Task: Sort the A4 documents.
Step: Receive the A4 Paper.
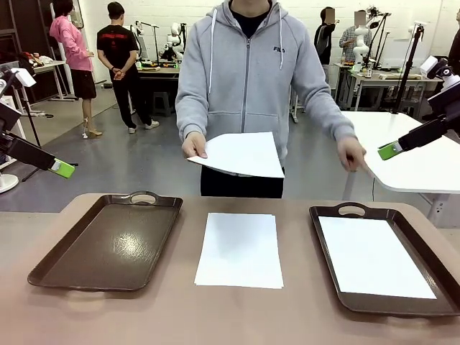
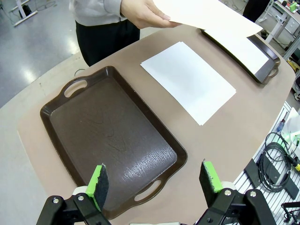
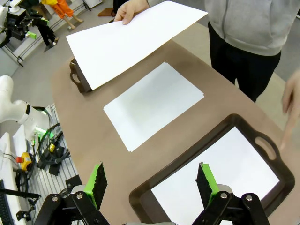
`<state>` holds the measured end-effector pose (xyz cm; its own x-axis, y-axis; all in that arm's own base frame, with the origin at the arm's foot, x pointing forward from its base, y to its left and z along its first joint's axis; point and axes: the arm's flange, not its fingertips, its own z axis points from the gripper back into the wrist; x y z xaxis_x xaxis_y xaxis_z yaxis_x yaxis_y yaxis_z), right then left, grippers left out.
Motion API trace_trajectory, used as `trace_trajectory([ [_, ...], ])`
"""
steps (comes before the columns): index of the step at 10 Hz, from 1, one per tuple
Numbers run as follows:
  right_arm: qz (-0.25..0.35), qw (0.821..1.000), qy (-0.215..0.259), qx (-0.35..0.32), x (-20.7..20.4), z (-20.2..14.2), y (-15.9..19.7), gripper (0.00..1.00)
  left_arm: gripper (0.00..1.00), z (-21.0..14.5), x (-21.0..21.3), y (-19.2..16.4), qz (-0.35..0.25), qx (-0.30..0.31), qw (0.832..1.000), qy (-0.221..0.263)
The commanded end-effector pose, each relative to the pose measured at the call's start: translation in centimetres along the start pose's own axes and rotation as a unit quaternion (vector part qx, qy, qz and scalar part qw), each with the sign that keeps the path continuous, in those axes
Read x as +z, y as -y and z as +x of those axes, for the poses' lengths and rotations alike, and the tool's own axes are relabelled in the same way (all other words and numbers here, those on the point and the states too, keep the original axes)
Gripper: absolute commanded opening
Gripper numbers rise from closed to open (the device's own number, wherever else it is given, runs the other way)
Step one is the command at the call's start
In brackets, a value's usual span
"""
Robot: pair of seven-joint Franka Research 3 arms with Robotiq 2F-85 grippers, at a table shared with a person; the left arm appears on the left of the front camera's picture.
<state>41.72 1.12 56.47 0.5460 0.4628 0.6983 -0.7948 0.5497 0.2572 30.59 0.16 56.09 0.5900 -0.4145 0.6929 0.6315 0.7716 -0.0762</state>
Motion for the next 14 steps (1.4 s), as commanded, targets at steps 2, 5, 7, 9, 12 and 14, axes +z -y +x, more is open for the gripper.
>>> trace_trajectory([
  [2, 0.005, 1.0, 0.004, -0.003, -0.11, 0.13, 0.02, 1.0, 1.0, 0.0, -0.09, -0.03, 0.001, 0.0, 1.0, -0.001],
  [5, 0.005, 1.0, 0.004, -0.003, -0.11, 0.13, 0.02, 1.0, 1.0, 0.0, -0.09, -0.03, 0.001, 0.0, 1.0, -0.001],
  [7, 0.005, 1.0, 0.004, -0.003, -0.11, 0.13, 0.02, 1.0, 1.0, 0.0, -0.09, -0.03, 0.001, 0.0, 1.0, -0.001],
  [9, 0.005, 1.0, 0.004, -0.003, -0.11, 0.13, 0.02, 1.0, 1.0, 0.0, -0.09, -0.03, 0.001, 0.0, 1.0, -0.001],
  [12, 0.005, 1.0, 0.004, -0.003, -0.11, 0.13, 0.02, 1.0, 1.0, 0.0, -0.09, -0.03, 0.001, 0.0, 1.0, -0.001],
  [14, 0.005, 1.0, 0.004, -0.003, -0.11, 0.13, 0.02, 1.0, 1.0, 0.0, -0.09, -0.03, 0.001, 0.0, 1.0, -0.001],
])
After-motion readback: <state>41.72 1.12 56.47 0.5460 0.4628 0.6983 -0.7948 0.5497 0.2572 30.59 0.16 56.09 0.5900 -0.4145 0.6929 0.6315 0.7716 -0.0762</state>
